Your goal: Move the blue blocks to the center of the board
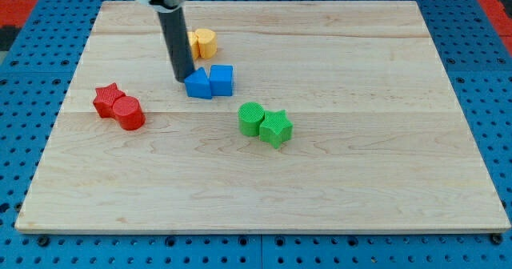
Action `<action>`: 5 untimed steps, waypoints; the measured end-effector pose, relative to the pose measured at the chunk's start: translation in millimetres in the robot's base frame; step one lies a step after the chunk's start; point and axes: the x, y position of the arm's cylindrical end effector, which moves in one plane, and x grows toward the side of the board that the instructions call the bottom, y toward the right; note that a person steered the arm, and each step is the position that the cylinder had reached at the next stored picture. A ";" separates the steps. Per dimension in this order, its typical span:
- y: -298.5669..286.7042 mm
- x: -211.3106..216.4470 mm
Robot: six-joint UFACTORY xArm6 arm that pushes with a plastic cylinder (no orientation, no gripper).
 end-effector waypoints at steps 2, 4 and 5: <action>10.5 -0.6; -50.2 33.3; -47.0 68.2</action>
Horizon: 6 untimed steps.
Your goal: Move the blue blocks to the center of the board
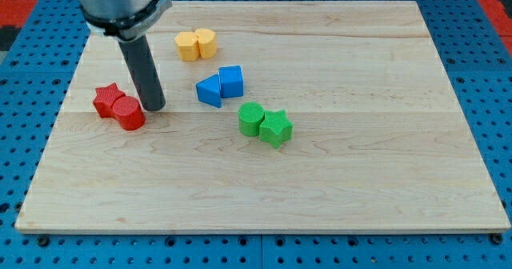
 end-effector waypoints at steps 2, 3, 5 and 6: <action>53.8 -3.3; 88.0 -27.9; 84.8 -54.2; 54.0 -58.0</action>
